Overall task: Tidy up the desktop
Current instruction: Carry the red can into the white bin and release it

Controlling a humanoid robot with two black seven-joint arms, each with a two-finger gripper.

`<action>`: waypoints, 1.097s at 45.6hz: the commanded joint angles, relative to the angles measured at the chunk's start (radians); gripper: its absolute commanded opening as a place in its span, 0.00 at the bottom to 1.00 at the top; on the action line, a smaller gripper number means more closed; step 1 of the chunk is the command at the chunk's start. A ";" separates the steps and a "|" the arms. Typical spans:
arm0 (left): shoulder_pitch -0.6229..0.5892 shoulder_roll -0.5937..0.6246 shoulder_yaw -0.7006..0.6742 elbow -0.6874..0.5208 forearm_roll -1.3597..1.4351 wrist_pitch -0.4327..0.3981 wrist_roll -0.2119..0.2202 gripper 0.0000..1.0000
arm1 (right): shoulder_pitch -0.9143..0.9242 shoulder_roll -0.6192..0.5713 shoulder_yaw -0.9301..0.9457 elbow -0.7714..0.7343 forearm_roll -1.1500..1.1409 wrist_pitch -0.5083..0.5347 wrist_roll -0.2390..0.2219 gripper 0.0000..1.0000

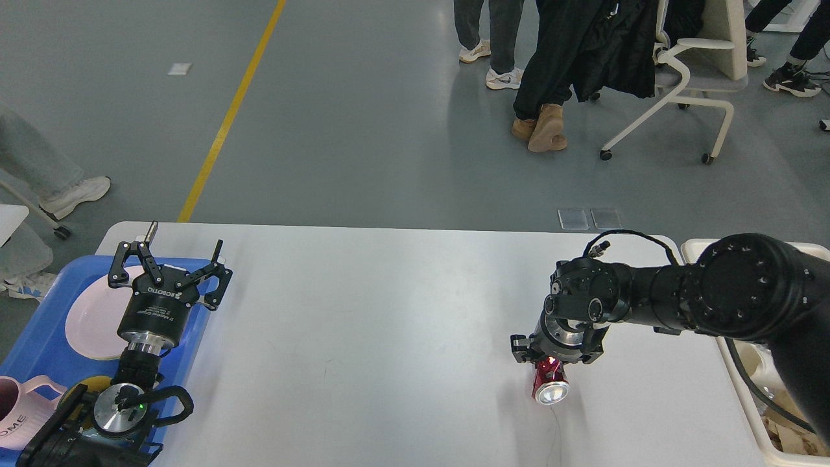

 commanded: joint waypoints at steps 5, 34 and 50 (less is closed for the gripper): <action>0.000 -0.002 0.000 0.000 0.000 -0.001 0.000 0.96 | 0.227 -0.149 -0.014 0.206 0.035 0.050 -0.006 0.00; 0.001 0.002 0.000 0.000 0.000 -0.001 0.000 0.96 | 0.942 -0.270 -0.514 0.624 0.110 0.434 0.371 0.00; 0.000 0.000 0.000 0.000 0.000 0.001 0.000 0.96 | 0.919 -0.325 -0.577 0.602 0.084 0.319 0.437 0.00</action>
